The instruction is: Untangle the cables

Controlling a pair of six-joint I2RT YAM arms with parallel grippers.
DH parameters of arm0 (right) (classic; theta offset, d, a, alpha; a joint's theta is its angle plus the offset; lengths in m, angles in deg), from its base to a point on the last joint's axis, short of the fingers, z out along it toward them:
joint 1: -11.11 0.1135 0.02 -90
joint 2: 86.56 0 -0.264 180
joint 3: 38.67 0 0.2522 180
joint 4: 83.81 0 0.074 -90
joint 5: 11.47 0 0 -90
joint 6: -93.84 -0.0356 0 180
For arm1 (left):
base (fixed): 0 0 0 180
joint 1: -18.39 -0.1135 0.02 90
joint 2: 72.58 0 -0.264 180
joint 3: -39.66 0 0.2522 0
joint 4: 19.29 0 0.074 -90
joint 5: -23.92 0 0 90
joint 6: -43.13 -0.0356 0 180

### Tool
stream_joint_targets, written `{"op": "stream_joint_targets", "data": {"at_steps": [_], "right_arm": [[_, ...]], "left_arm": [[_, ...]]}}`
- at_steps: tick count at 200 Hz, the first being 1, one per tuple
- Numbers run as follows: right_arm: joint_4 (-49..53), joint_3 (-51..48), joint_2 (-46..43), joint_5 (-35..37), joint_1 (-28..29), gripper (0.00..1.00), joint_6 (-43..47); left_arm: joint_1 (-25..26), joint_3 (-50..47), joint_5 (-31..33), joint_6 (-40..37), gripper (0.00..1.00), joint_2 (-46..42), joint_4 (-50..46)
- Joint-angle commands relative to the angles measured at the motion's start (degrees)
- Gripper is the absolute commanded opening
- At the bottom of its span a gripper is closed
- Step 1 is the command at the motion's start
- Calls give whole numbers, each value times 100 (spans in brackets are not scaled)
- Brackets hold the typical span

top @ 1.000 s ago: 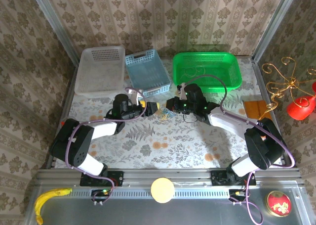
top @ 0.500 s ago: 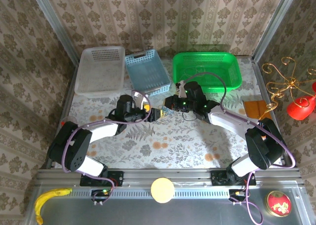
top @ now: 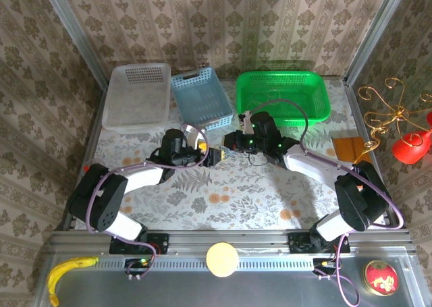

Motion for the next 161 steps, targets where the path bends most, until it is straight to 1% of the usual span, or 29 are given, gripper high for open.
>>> {"op": "stream_joint_targets", "data": {"at_steps": [1,33,53,73,86,108,118,129,161], "right_arm": [[-130,231,106,-170,82,0,-82],[-164,232,137,-186,113,0,-123],[-247,219,127,-222,130,0,-189],[-341,209,78,-261,131,0,-276],[-416,204,48,-309,123,0,-362],[-572,248,-31,-411,113,0,-520],[-636,280,-73,-467,110,0,-584],[-686,348,-120,-519,104,0,-656],[-599,627,-382,-539,-23,0,-743]], "left_arm": [[56,189,-149,-84,93,109,326],[101,236,-155,-43,92,233,515],[123,241,-193,2,86,343,673],[133,224,-244,48,76,463,855],[132,200,-242,91,66,516,975],[134,121,-227,128,47,596,1172],[136,96,-226,133,42,646,1223],[127,56,-214,151,39,686,1290],[102,-112,-169,129,38,805,1384]]}}
